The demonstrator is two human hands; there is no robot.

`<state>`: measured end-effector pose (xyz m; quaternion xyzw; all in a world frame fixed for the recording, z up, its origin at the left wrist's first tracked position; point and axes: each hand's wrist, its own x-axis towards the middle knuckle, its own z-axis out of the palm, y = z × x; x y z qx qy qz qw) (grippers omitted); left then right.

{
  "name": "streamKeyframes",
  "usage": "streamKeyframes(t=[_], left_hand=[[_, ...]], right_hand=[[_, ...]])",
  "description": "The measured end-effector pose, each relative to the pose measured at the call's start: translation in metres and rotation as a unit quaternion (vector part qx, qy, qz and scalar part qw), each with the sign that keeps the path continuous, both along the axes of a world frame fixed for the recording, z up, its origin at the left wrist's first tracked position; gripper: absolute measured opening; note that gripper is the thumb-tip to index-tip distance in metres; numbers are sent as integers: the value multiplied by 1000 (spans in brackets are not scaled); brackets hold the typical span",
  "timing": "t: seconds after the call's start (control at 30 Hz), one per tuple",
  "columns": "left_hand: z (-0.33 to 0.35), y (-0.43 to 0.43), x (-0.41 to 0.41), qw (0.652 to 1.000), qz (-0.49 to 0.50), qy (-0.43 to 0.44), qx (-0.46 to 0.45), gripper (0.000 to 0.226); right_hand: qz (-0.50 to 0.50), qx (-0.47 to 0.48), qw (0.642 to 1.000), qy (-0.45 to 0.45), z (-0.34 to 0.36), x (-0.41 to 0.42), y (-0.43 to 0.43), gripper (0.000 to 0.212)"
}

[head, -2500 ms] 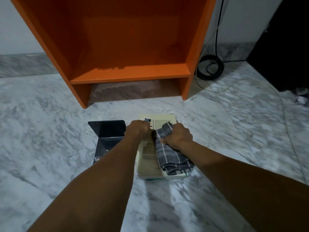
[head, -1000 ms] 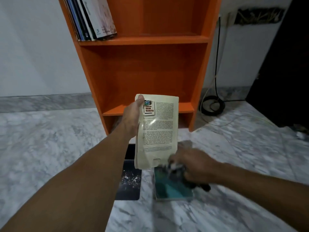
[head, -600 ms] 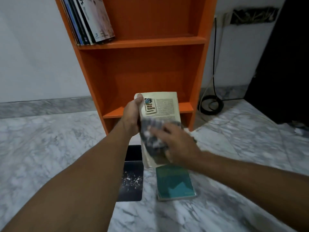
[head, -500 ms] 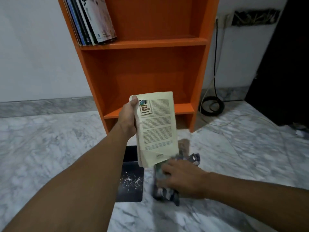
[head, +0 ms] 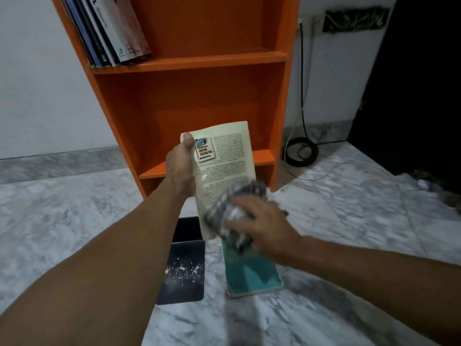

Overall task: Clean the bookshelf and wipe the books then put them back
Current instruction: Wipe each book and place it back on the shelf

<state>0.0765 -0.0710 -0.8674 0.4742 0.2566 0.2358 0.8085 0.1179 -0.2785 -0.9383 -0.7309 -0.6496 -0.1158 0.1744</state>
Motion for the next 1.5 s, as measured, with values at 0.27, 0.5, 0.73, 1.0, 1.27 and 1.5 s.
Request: streamKeyframes(t=[0.27, 0.5, 0.73, 1.0, 1.27, 1.5], left_hand=[[-1, 0, -8, 981, 107, 67, 149, 53], [7, -9, -6, 988, 70, 40, 133, 60], [3, 36, -24, 992, 105, -20, 70, 61], [5, 6, -3, 995, 68, -5, 71, 64], [57, -56, 21, 996, -11, 26, 83, 79], [46, -57, 38, 987, 87, 106, 84, 21]], right_hand=[[-145, 269, 931, 198, 78, 59, -10, 43], [-47, 277, 913, 296, 79, 55, 13, 27], [-186, 4, 942, 281, 3, 60, -61, 47], [-54, 72, 836, 541, 66, 8, 0, 65], [-178, 170, 940, 238, 70, 10, 14, 49], [-128, 98, 966, 200, 64, 18, -3, 46]])
